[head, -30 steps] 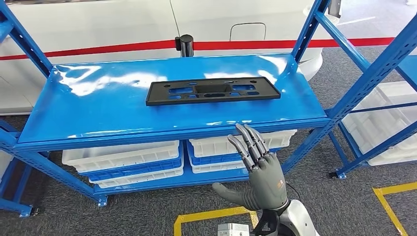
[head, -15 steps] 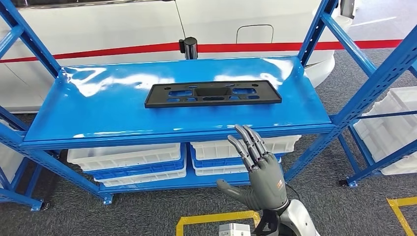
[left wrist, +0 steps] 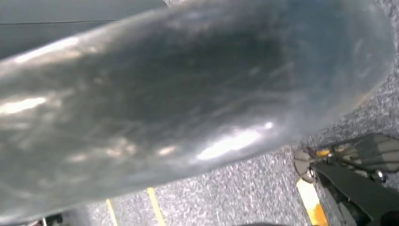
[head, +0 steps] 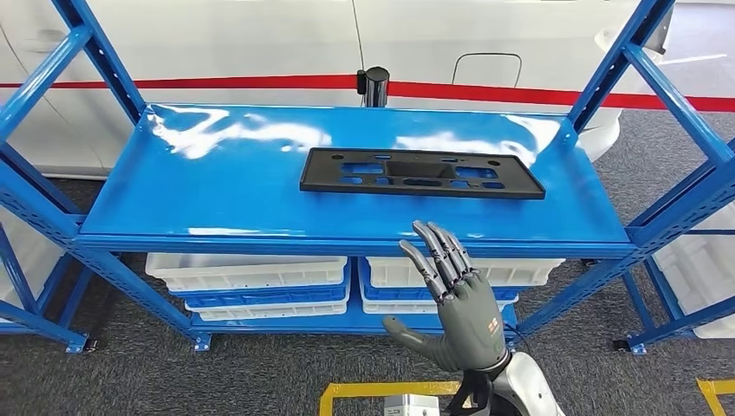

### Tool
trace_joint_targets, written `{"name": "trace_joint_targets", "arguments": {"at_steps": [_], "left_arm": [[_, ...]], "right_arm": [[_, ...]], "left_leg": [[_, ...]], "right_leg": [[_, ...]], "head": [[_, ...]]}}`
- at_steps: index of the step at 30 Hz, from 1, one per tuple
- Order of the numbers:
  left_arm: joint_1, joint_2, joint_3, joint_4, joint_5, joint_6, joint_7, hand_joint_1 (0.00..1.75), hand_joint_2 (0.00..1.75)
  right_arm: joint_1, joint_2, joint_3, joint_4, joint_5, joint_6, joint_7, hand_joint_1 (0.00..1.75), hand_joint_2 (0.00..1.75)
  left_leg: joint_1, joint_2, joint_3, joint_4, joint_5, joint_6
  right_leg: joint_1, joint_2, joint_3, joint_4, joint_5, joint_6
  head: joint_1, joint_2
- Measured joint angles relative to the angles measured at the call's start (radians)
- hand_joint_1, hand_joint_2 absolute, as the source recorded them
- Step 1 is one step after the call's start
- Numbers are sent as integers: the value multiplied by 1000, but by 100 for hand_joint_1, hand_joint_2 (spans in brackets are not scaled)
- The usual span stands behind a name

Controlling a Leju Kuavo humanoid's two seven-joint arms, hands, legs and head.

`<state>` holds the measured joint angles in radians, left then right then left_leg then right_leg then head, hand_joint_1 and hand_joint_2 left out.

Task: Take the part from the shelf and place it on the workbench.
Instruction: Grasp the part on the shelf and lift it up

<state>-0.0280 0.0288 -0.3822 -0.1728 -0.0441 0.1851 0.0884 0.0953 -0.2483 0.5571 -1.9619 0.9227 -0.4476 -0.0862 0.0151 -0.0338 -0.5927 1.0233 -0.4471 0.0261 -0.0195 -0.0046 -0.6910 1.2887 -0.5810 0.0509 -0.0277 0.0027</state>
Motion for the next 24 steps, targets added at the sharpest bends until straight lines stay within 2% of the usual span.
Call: {"name": "trace_joint_targets", "arguments": {"at_steps": [1,2,3,4,5,6,8,10,11,13,14,15,16,17,19,21,24], "left_arm": [[0,0,0,0,0,0,0,0,0],[0,-1,0,0,0,-1,-1,0,0],[0,-2,0,0,0,-2,-2,0,0],[0,-2,0,0,0,-4,-2,0,0],[0,-2,0,0,0,-5,-3,0,0],[1,-2,0,0,0,-6,-4,0,0],[3,-1,0,0,1,-6,-6,0,0],[3,0,0,0,2,-6,-9,0,0],[3,0,0,0,4,-7,-11,0,0],[3,-1,0,0,6,-8,-14,0,0],[3,-1,0,0,8,-8,-14,0,0],[4,-1,0,0,9,-8,-15,0,0],[4,0,0,0,9,-9,-15,0,0],[5,0,0,0,9,-9,-15,0,0],[4,1,0,0,9,-11,-16,0,0],[2,0,0,0,8,-13,-17,0,0],[2,-1,0,0,5,-16,-17,0,0]], "right_arm": [[0,-1,0,0,0,0,1,0,175],[-1,-3,-1,0,0,0,2,0,175],[-2,-4,-4,-1,-2,0,4,0,175],[-2,-5,-8,-1,-4,0,7,0,175],[-4,-6,-13,-2,-9,0,11,0,175],[-5,-7,-21,-3,-15,0,16,0,175],[-8,-10,-38,-7,-30,0,23,0,87],[-11,-14,-58,-11,-42,6,27,0,0],[-12,-15,-68,-12,-48,13,31,0,0],[-11,-16,-88,-13,-56,25,40,0,87],[-10,-16,-97,-13,-57,29,43,0,131],[-9,-15,-106,-13,-54,31,45,0,175],[-7,-14,-114,-13,-48,32,47,0,175],[-5,-14,-122,-13,-40,33,49,0,175],[-3,-13,-136,-13,-24,39,56,0,175],[-3,-12,-147,-13,-8,43,66,0,175],[-5,-11,-164,-13,35,48,91,0,175]], "left_leg": [[0,-7,2,0,-1,0],[0,-15,4,0,-1,-1],[-2,-22,5,1,-3,-4],[-4,-27,6,1,-4,-8],[-5,-31,5,1,-5,-12],[-6,-35,5,-1,-6,-19],[-3,-31,4,1,-7,-30],[-2,-4,-18,53,-39,-38],[-2,12,-44,112,-70,-40],[0,25,-112,248,-130,-47],[1,26,-133,287,-138,-50],[2,28,-134,284,-124,-52],[5,30,-112,238,-92,-53],[7,34,-75,166,-54,-54],[9,39,-12,44,-10,-52],[4,37,3,12,-12,-43],[2,30,5,6,-9,-19]], "right_leg": [[0,2,21,-53,28,8],[0,8,56,-132,62,14],[1,16,88,-205,91,14],[3,22,111,-256,110,11],[5,26,124,-283,119,4],[9,25,126,-285,121,-4],[4,18,132,-290,126,-19],[-5,10,139,-296,129,-35],[-6,6,142,-297,128,-41],[-4,0,145,-297,124,-48],[-3,-2,147,-297,123,-49],[-3,-4,150,-297,121,-48],[-4,-4,154,-296,118,-46],[-5,-4,159,-296,115,-42],[0,-4,163,-292,105,-30],[5,-5,160,-293,100,-19],[3,-7,156,-280,89,-6]], "head": [[0,0],[0,0],[0,0],[0,0],[-1,0],[-1,0],[-1,0],[-3,0],[-4,0],[-5,0],[-4,0],[-5,0],[-5,0],[-5,0],[-4,0],[-3,0],[-1,0]]}}
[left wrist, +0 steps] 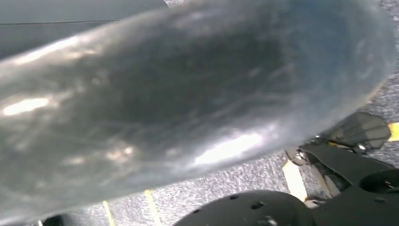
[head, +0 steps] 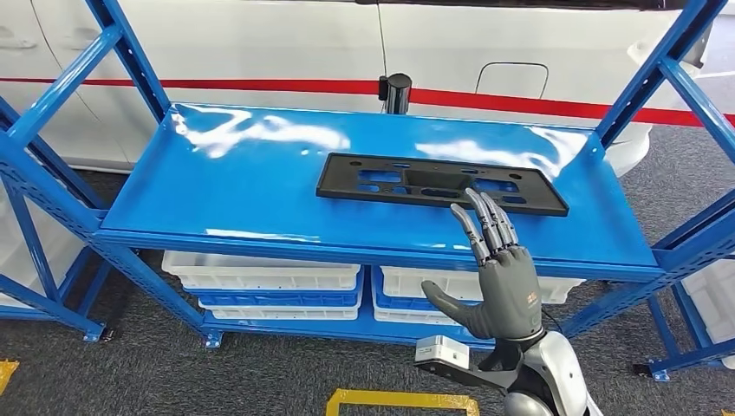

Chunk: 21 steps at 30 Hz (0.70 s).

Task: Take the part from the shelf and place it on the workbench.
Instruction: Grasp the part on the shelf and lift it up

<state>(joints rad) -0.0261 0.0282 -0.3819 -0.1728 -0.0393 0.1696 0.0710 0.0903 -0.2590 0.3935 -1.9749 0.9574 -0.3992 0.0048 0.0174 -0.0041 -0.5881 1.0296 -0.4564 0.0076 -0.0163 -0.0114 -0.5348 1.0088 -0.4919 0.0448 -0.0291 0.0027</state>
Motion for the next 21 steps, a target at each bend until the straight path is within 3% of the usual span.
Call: {"name": "trace_joint_targets", "arguments": {"at_steps": [2,4,5,6,7,9,11,13,16,19,20,21], "left_arm": [[0,0,0,0,-1,-2,0,0,0],[0,1,0,0,-3,-5,0,0,0],[0,2,0,0,-3,-8,0,0,0],[0,2,0,0,-4,-11,0,0,0],[-1,2,0,0,-5,-13,0,0,0],[-1,1,0,0,-7,-15,0,0,0],[-2,1,0,0,-8,-16,0,0,0],[-2,2,0,0,-9,-16,0,0,0],[-2,4,0,0,-10,-16,0,0,0],[-2,3,0,0,-10,-17,0,0,0],[-2,3,0,0,-10,-17,0,0,0],[-1,3,0,0,-10,-17,1,0,0]], "right_arm": [[-6,-3,-12,1,24,11,20,0,175],[-15,-8,-23,5,34,32,38,0,175],[-21,-11,-28,9,37,44,45,0,175],[-27,-14,-32,14,40,56,51,0,175],[-34,-18,-35,20,44,68,57,0,175],[-50,-23,-37,31,51,83,64,0,175],[-63,-27,-39,41,54,90,67,0,175],[-71,-28,-39,49,56,93,69,0,175],[-83,-30,-38,59,64,104,75,0,175],[-97,-29,-33,82,73,121,84,0,175],[-103,-28,-29,95,75,126,86,0,175],[-112,-25,-23,108,78,131,88,0,175]], "left_leg": [[2,-2,1,-3,2,13],[0,-4,1,-3,0,19],[0,-7,2,-3,-2,20],[0,-10,4,-2,-4,20],[0,-13,6,-2,-5,19],[0,-19,13,-2,-10,14],[-4,-24,16,-2,-16,5],[-6,-26,19,-7,-18,-5],[-4,-16,7,29,-40,-19],[-3,-5,-80,200,-113,-25],[-3,-5,-109,246,-123,-26],[-3,-4,-125,262,-115,-27]], "right_leg": [[-1,3,-46,90,-40,-2],[-1,6,-127,233,-90,-5],[-1,6,-157,277,-98,-2],[-1,6,-168,282,-88,5],[-1,6,-158,246,-64,15],[-1,6,-100,102,3,27],[3,8,-56,9,42,18],[7,10,-49,-1,47,0],[-4,8,-39,-8,48,-24],[-5,6,-26,-10,41,-41],[-3,6,-22,-10,39,-43],[-2,7,-19,-10,36,-46]], "head": [[1,0],[2,0],[2,0],[2,0],[2,0],[2,0],[2,0],[2,0],[0,0],[-1,0],[0,0],[0,0]]}}
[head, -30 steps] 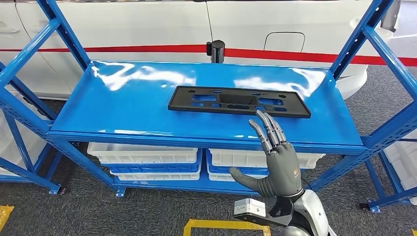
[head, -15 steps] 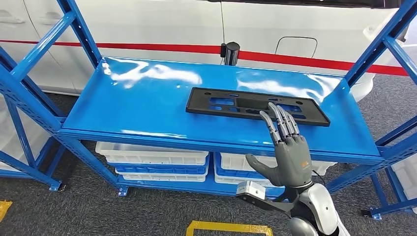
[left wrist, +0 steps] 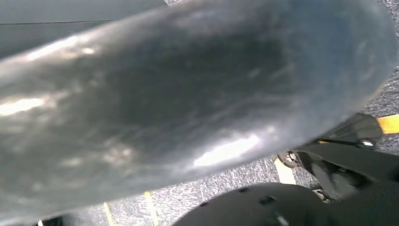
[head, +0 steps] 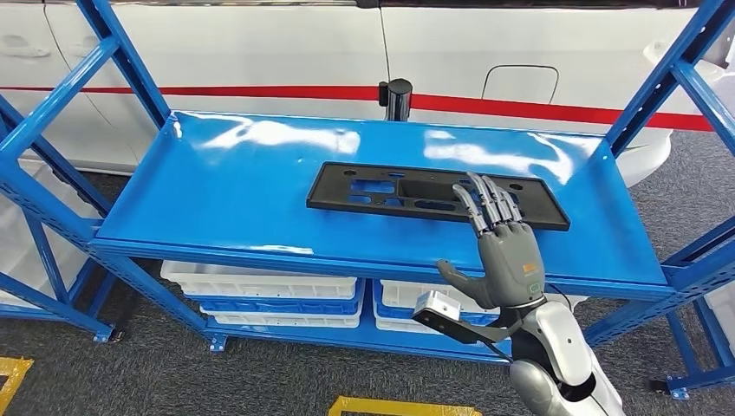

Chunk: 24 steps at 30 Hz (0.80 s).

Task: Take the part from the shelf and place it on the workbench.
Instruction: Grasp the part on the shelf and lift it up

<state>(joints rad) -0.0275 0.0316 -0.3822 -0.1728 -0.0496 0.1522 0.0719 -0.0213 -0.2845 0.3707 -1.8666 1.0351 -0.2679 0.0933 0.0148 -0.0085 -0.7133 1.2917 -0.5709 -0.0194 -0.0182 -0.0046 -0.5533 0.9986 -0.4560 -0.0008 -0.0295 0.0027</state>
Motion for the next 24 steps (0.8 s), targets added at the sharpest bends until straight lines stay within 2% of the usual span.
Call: {"name": "trace_joint_targets", "arguments": {"at_steps": [1,3,4,5,6,9,10,11,13,14,15,16,17,18,19,20,21,22,24], "left_arm": [[0,0,0,0,0,0,1,0,0],[0,1,0,0,-1,0,3,0,0],[-2,2,0,0,-2,0,4,0,0],[-3,2,0,0,-2,0,4,0,0],[-5,2,0,0,-3,0,6,0,0],[-9,0,0,0,-8,0,9,0,0],[-10,0,0,-1,-10,0,10,0,0],[-11,0,0,-1,-12,0,11,0,0],[-12,1,0,-1,-12,0,11,0,0],[-12,1,0,-1,-12,0,12,0,0],[-12,1,0,-1,-12,0,12,0,0],[-12,1,0,-1,-13,0,12,0,0],[-12,0,0,-1,-13,-1,12,0,0],[-12,0,0,-1,-13,-1,12,0,0],[-13,0,0,-1,-13,-1,12,0,0],[-13,-1,0,-1,-13,-1,12,0,0],[-13,0,0,-1,-13,-1,12,0,0],[-13,0,0,-1,-13,-1,12,0,0],[-13,1,0,-1,-13,-1,13,0,0]], "right_arm": [[-9,2,8,13,4,6,3,0,175],[-24,8,24,34,15,16,9,0,175],[-31,10,33,44,21,20,12,0,175],[-39,11,40,54,27,23,15,0,175],[-48,14,48,65,32,25,18,0,175],[-70,21,72,93,47,29,28,0,175],[-75,22,80,101,51,30,31,0,175],[-79,23,86,108,54,31,34,0,175],[-84,23,95,123,56,32,36,0,175],[-84,23,99,130,57,33,37,0,175],[-84,23,102,136,57,34,37,0,175],[-85,23,105,142,57,35,38,0,175],[-85,23,107,146,57,35,38,0,175],[-87,23,110,149,57,35,38,0,175],[-88,23,112,152,57,35,39,0,175],[-90,24,115,154,57,35,39,0,175],[-91,24,117,157,57,35,40,0,175],[-91,24,118,159,58,35,40,0,175],[-92,25,121,162,63,35,42,0,175]], "left_leg": [[0,1,2,-19,25,0],[1,6,48,-133,97,2],[1,8,73,-191,121,4],[0,10,91,-231,133,7],[-1,10,99,-250,134,11],[-2,4,102,-259,131,30],[0,3,105,-261,131,36],[2,2,107,-264,131,42],[2,1,108,-264,128,49],[2,0,108,-264,127,50],[2,-2,110,-264,124,50],[2,-4,113,-264,122,49],[3,-6,118,-264,119,47],[3,-8,123,-264,116,44],[2,-10,127,-263,111,39],[-1,-11,130,-263,107,33],[-3,-12,132,-263,104,28],[-5,-13,133,-265,102,22],[-2,-11,138,-264,97,12]], "right_leg": [[1,1,4,0,-3,0],[1,2,15,1,-11,4],[5,3,18,3,-17,9],[9,2,18,4,-21,14],[12,2,16,4,-25,19],[13,0,13,7,-34,32],[12,1,4,30,-47,34],[12,1,-18,75,-68,33],[9,2,-95,215,-122,29],[8,2,-133,276,-139,30],[7,2,-156,304,-139,36],[5,2,-160,290,-122,45],[4,1,-142,237,-92,56],[3,1,-110,160,-55,64],[4,1,-80,91,-24,66],[5,1,-58,42,-3,62],[6,1,-46,18,9,54],[10,2,-44,16,12,43],[6,3,-37,12,16,27]], "head": [[0,0],[-1,0],[0,0],[1,0],[2,0],[4,0],[5,0],[5,0],[7,0],[7,0],[7,0],[7,0],[7,0],[7,0],[7,0],[7,0],[6,0],[6,0],[5,0]]}}
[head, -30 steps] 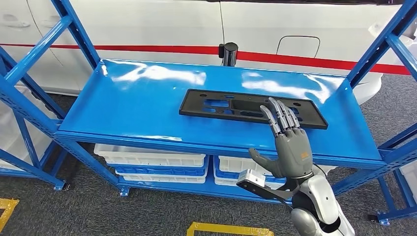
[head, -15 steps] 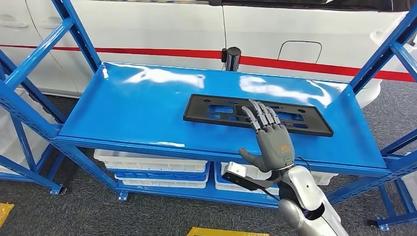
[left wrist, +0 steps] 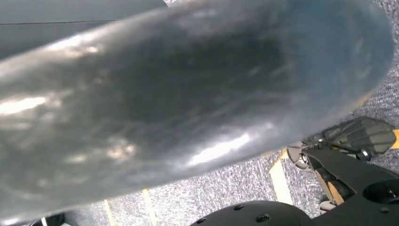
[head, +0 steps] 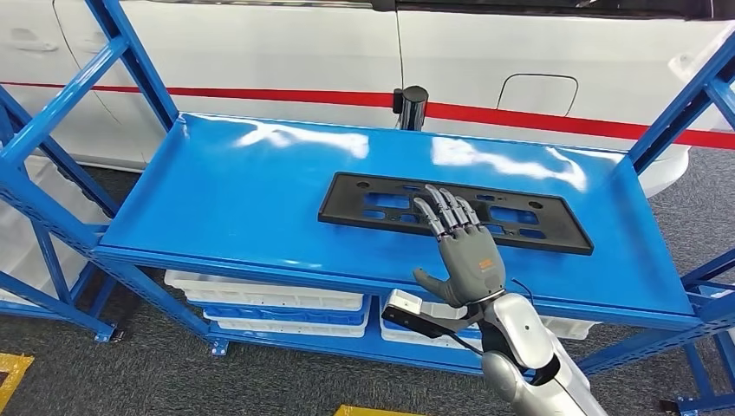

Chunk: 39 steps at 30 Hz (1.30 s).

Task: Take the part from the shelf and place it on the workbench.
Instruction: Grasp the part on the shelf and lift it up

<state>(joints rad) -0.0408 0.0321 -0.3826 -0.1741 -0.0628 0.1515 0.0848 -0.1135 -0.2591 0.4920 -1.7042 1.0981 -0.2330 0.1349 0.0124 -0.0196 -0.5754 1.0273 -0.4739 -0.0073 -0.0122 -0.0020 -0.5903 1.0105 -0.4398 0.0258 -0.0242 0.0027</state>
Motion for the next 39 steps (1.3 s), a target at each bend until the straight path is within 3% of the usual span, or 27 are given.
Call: {"name": "trace_joint_targets", "arguments": {"at_steps": [2,5,6,7,8,10,11,12,16,18,20,21,22,23,24,25,26,27,30,31,33,35,36,37,38,39], "left_arm": [[0,0,0,0,-3,0,1,0,0],[0,0,-2,0,-9,-2,5,0,0],[0,0,-4,0,-10,-2,6,0,0],[0,0,-5,0,-11,-2,8,0,0],[0,0,-6,0,-13,-2,9,0,0],[-1,1,-7,0,-16,-2,11,0,0],[-2,1,-7,0,-18,-2,11,0,0],[-3,1,-7,0,-18,-2,11,0,0],[-6,0,-10,-1,-20,-2,13,0,0],[-6,0,-12,-1,-20,-2,14,0,0],[-7,1,-13,-1,-21,-2,14,0,0],[-7,1,-13,-1,-21,-2,14,0,0],[-7,1,-14,-1,-21,-2,14,0,0],[-7,0,-14,-1,-21,-2,14,0,0],[-7,-1,-14,-1,-21,-3,14,0,0],[-8,-1,-14,-1,-21,-3,14,0,0],[-9,-1,-14,-1,-21,-4,14,0,0],[-10,0,-14,-1,-21,-4,14,0,0],[-12,0,-14,-1,-21,-5,15,0,0],[-13,0,-14,-2,-20,-5,15,0,0],[-13,0,-14,-2,-17,-5,15,0,0],[-12,0,-14,-2,-13,-5,14,0,0],[-11,0,-14,-2,-11,-5,13,0,0],[-10,0,-14,-2,-10,-5,13,0,0],[-8,0,-14,-2,-9,-5,13,0,0],[-7,0,-14,-2,-9,-5,13,0,0]], "right_arm": [[-3,1,3,4,12,0,6,0,175],[-7,2,10,20,39,1,23,0,175],[-8,2,13,27,49,2,29,0,175],[-8,2,17,34,59,3,36,0,175],[-9,2,19,41,70,5,45,0,175],[-13,1,22,56,90,13,64,0,175],[-16,-1,22,63,100,18,74,0,175],[-19,-3,22,70,108,22,83,0,175],[-29,-9,17,91,132,28,105,0,175],[-31,-14,12,101,142,32,113,0,175],[-31,-18,5,114,149,38,119,0,175],[-29,-19,2,121,152,40,122,0,175],[-29,-20,-1,128,154,43,123,0,175],[-29,-21,-4,133,156,46,124,0,175],[-32,-22,-6,138,159,52,126,0,175],[-37,-22,-6,142,165,60,129,0,175],[-44,-21,-6,147,174,71,135,4,175],[-51,-20,-6,152,185,85,143,38,175],[-69,-19,-3,166,227,128,174,164,175],[-73,-19,-2,172,239,142,183,175,175],[-81,-19,-2,188,255,166,195,175,175],[-86,-19,-1,208,260,185,201,175,175],[-87,-19,0,217,259,192,202,175,175],[-89,-19,1,225,259,196,202,175,175],[-90,-19,2,231,258,199,203,175,175],[-91,-19,2,237,258,201,203,175,175]], "left_leg": [[2,5,-19,56,-31,-8],[2,11,-118,247,-110,-13],[2,11,-142,281,-113,-13],[2,12,-146,274,-95,-12],[2,12,-132,231,-60,-10],[1,15,-72,93,14,-4],[0,15,-49,43,32,0],[-2,15,-37,15,38,4],[-4,12,-31,-3,37,25],[1,13,-26,-9,38,36],[1,12,-25,-9,34,41],[1,11,-24,-9,32,42],[1,10,-21,-9,29,41],[3,9,-17,-9,26,39],[4,8,-12,-9,23,36],[3,7,-7,-8,18,30],[2,7,-3,-8,13,24],[0,6,-1,-8,9,18],[1,7,7,-11,2,1],[3,9,7,-2,-5,-4],[6,12,-23,75,-46,-11],[6,14,-95,211,-106,-14],[6,15,-126,262,-120,-14],[6,15,-141,278,-113,-14],[6,15,-136,256,-88,-13],[7,15,-111,197,-49,-11]], "right_leg": [[-6,-1,11,-5,-2,-15],[-3,-2,24,-5,-11,-30],[-1,-1,27,-5,-14,-32],[0,0,32,-5,-17,-34],[0,1,38,-5,-21,-33],[3,3,49,-4,-31,-27],[6,3,52,-3,-36,-22],[8,3,52,-3,-39,-17],[7,3,44,8,-50,1],[6,3,-4,93,-85,2],[3,3,-86,232,-129,1],[0,3,-119,278,-136,6],[-2,3,-133,286,-127,14],[-5,3,-125,251,-101,25],[-8,2,-98,182,-66,37],[-9,1,-66,107,-33,44],[-9,1,-38,47,-9,43],[-7,2,-19,11,4,37],[-4,4,-6,-4,7,6],[-6,4,0,-6,6,-2],[-11,3,13,-11,3,-18],[-6,1,21,-11,-3,-29],[-4,2,24,-10,-5,-32],[-2,3,27,-10,-7,-33],[-2,4,31,-10,-10,-33],[-2,6,36,-10,-14,-31]], "head": [[-3,0],[-4,0],[-4,0],[-5,0],[-5,0],[-5,0],[-4,0],[-3,0],[-3,0],[-2,0],[-1,0],[-1,0],[-1,0],[-1,0],[-1,0],[0,0],[0,0],[0,0],[-1,0],[-2,0],[-5,0],[-7,0],[-7,0],[-7,0],[-7,0],[-7,0]]}}
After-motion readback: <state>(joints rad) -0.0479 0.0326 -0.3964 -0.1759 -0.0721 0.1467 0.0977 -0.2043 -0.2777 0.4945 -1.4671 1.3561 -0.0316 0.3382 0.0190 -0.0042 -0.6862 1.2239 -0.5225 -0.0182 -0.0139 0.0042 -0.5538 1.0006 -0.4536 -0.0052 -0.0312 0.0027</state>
